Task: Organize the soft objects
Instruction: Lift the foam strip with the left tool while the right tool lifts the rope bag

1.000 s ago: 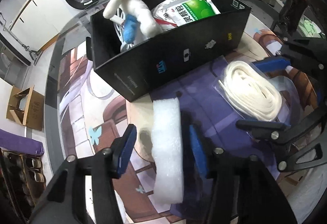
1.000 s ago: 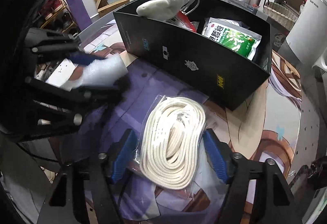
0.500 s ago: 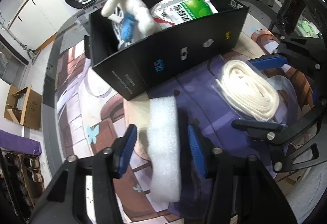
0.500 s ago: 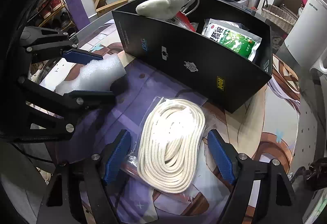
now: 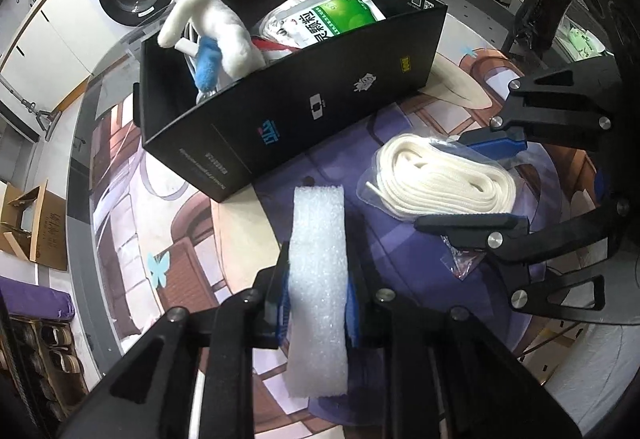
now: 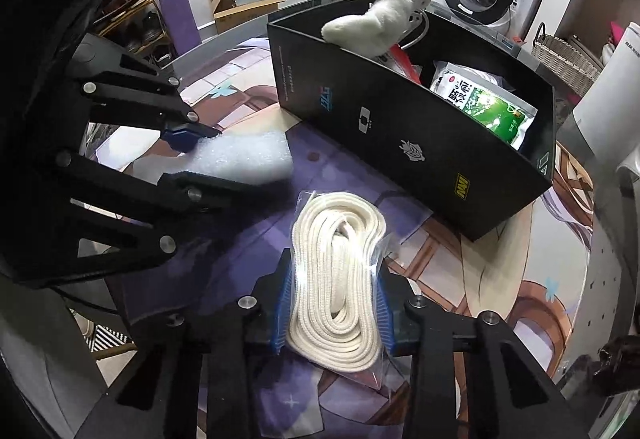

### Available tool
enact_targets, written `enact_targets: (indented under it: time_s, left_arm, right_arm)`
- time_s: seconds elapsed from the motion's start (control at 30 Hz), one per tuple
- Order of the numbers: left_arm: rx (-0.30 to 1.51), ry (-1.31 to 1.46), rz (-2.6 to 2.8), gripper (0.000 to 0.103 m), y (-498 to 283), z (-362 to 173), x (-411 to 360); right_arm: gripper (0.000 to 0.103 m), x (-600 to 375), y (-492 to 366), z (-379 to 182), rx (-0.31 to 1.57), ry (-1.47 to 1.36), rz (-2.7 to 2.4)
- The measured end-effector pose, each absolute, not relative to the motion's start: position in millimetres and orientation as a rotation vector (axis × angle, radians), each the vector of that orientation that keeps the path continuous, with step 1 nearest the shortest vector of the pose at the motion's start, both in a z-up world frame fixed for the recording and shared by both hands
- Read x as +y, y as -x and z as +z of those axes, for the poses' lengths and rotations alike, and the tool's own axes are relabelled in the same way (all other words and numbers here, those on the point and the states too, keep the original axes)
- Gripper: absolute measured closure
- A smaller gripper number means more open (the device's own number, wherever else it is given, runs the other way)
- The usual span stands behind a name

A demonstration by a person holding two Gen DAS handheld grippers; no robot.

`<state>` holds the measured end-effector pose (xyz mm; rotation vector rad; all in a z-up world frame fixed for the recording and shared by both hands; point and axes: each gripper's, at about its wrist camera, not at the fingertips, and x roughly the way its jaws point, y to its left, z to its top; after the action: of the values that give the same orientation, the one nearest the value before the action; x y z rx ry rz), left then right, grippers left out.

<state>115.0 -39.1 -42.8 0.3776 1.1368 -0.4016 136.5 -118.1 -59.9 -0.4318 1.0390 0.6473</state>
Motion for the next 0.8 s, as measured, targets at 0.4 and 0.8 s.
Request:
enact_targets:
  time_s: [0.4, 0.8]
  left_arm:
    - [1.015, -0.368, -0.396, 0.083, -110.1, -16.2, -38.4]
    - [0.808, -0.273, -0.352, 0.083, -109.6, 26.9, -17.9]
  right_arm:
    - [0.069, -121.7, -133.5, -42.9, 0.965, 0.399, 0.616]
    - [0.069, -132.6, -119.6, 8.8, 0.724, 0.308, 0.595]
